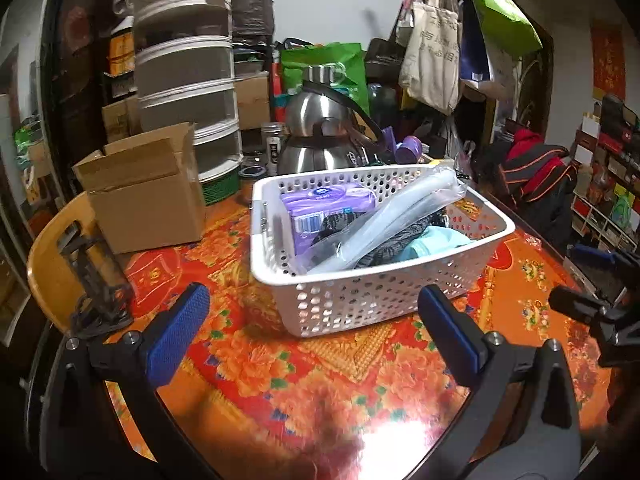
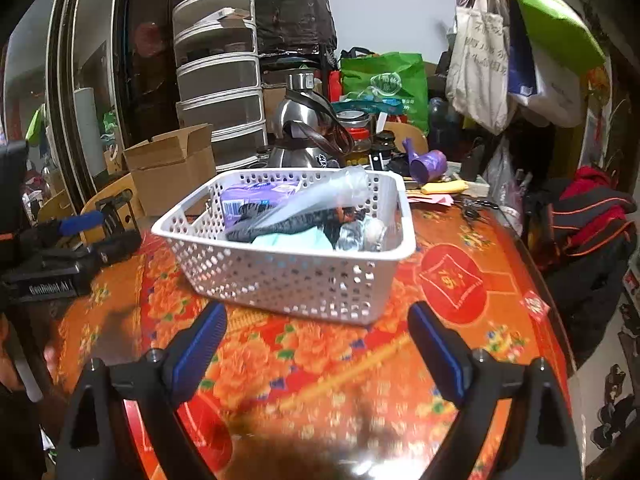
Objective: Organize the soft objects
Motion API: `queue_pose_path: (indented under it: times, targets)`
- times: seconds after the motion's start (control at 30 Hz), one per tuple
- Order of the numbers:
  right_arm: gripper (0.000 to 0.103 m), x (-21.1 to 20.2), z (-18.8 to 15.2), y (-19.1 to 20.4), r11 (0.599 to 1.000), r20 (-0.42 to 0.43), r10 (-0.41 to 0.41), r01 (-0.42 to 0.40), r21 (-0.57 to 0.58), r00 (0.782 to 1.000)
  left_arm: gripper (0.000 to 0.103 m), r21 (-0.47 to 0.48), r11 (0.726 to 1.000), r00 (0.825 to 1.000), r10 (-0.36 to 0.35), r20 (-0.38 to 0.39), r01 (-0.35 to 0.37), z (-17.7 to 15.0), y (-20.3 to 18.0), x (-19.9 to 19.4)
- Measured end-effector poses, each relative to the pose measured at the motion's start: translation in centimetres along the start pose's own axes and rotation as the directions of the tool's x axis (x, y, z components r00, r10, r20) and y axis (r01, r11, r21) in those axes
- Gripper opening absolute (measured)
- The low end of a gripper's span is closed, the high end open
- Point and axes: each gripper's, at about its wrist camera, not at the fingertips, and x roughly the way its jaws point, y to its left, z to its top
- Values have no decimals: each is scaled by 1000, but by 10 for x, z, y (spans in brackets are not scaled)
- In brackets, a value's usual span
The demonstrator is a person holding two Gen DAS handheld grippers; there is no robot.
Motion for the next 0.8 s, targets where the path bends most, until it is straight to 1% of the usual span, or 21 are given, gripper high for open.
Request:
queue_pose_path:
  times: [0.1, 0.2, 0.3, 0.33, 0.4, 0.43, 0.5, 0.53, 0.6, 0.63, 0.7, 0.8]
  targets:
    - [92, -19, -7, 6, 1000, 0, -12, 12, 14, 1000, 103, -4, 1000, 1000, 20, -13, -20, -5, -2, -21]
    - [92, -41, -10, 11, 998, 16, -27, 26, 54, 1000, 103, -13, 1000, 1000, -17, 10, 17, -13, -4, -50]
    - [92, -73, -16, 21, 998, 96, -31, 25, 61, 995, 103, -6, 1000, 1000, 2, 29, -2, -22, -9, -85]
    - [92, -87, -18, 26, 996, 115, -55, 46, 75, 992, 103, -7, 1000, 999, 3, 37, -3, -24, -11, -98]
    - [93, -102, -19, 33, 993, 112, -88, 78, 88, 990, 103, -16, 1000, 999, -13, 49, 14, -29, -11, -119]
    - [95, -113, -20, 37, 991, 96, -108, 99, 92, 990, 103, -22, 999, 999, -24, 48, 25, -30, -11, -128]
    - [99, -125, -23, 43, 991, 67, -113, 108, 83, 991, 103, -33, 998, 996, -58, 68, 60, -36, -12, -149]
    - [99, -130, -25, 46, 992, 65, -109, 104, 73, 992, 103, -36, 997, 995, -60, 79, 63, -38, -13, -157]
    - [99, -139, -29, 52, 992, 79, -119, 114, 60, 990, 103, -48, 997, 995, -54, 87, 58, -42, -15, -172]
    - [99, -143, -31, 58, 990, 89, -140, 137, 44, 986, 103, -57, 997, 994, -54, 91, 59, -45, -15, -179]
    - [99, -144, -33, 65, 987, 99, -159, 156, 31, 982, 103, -53, 997, 994, -55, 95, 60, -49, -19, -188]
    - [99, -137, -34, 71, 986, 85, -168, 168, 16, 982, 103, -40, 998, 995, -50, 90, 53, -52, -27, -193]
